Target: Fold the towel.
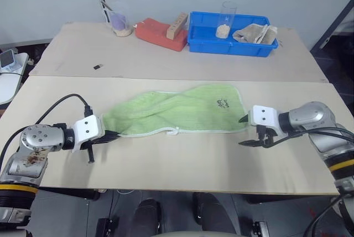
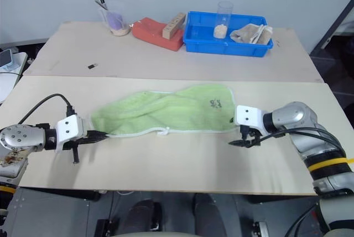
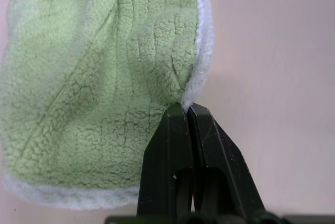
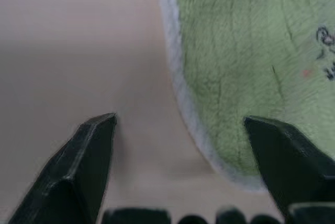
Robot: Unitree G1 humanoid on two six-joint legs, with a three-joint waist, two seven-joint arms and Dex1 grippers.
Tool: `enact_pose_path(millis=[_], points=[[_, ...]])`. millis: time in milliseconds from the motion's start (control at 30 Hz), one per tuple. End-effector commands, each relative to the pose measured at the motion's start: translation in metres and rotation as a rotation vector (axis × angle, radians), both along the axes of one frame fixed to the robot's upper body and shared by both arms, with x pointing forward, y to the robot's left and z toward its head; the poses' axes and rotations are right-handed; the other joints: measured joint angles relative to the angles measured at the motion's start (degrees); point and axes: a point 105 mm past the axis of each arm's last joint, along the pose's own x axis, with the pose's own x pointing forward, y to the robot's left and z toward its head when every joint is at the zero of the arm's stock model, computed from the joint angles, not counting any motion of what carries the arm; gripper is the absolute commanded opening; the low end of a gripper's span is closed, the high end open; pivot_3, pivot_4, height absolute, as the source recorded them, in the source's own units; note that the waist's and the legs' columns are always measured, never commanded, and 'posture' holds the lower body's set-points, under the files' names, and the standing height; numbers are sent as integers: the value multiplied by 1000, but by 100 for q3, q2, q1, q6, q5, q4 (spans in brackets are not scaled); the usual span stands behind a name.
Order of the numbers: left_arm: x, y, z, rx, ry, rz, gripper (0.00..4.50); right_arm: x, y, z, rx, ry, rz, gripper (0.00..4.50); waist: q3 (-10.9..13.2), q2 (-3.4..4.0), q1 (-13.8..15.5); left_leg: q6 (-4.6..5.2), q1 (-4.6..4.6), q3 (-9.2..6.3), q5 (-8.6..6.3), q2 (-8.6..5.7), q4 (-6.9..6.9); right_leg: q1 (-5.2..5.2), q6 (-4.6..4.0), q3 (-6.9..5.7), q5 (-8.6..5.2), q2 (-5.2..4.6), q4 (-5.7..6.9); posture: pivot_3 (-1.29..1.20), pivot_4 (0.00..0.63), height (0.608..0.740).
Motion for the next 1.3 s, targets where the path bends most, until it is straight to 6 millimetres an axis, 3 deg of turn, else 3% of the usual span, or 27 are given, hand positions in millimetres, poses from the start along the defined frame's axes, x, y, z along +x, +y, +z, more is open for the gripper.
enact_pose_path(millis=[33,300,500,633,767,833,867,933,1100,1200,1300], points=[[1,5,9,0,-45,13,0,6,-10,3,-10,-3,-18,2606,0,0,2,0,4,0,0,0,0,3,-1,0,0,0,0,0,150,714],[4,16,10,-2,-31,25,0,4,-15,5,24,20,-30,7,-17,29,14,4,40,-1,3,3,-9,17,-39,0,-22,10,40,0,150,714],[-2,29,28,-59,92,51,0,-8,-20,48,157,28,-78,7,-16,31,11,4,30,-4,3,3,-6,-9,-36,1,-31,11,77,0,150,714],[35,30,62,-230,-27,171,0,9,-20,84,276,-70,-160,7,-11,24,18,3,30,-6,3,2,-1,-5,-29,0,-31,12,76,0,150,714],[54,26,77,-290,-73,197,0,26,-21,101,324,-148,-199,7,-11,22,-13,3,31,-7,3,-3,3,1,-21,0,-27,12,75,0,150,714],[76,17,103,-340,-151,203,0,47,-23,131,373,-264,-237,7,-5,19,-17,3,26,-7,3,-3,-2,-2,-20,1,-29,12,71,0,150,714],[91,14,129,-377,-222,218,0,58,-26,157,389,-356,-259,7,20,17,-13,3,24,-7,3,-8,1,-3,-21,1,-28,12,72,0,150,714],[107,11,161,-421,-305,239,0,69,-30,189,404,-455,-279,7,48,14,-12,-20,-18,-14,20,-11,17,-28,-22,1,-2,12,67,0,150,714],[115,16,218,-457,-439,253,0,71,-34,244,444,-596,-273,7,43,15,-55,-11,-60,-23,17,-15,-3,-50,-46,0,30,11,33,0,150,714],[112,18,219,-417,-439,230,0,64,-33,254,450,-587,-228,7,41,18,-120,19,-83,-23,-2,-11,-15,-53,-43,-6,30,9,14,0,150,714],[101,21,183,-314,-329,169,0,51,-35,224,389,-436,-151,7,40,19,-152,23,-113,-18,-9,-13,-11,-80,-36,-8,27,-2,10,0,150,714]])
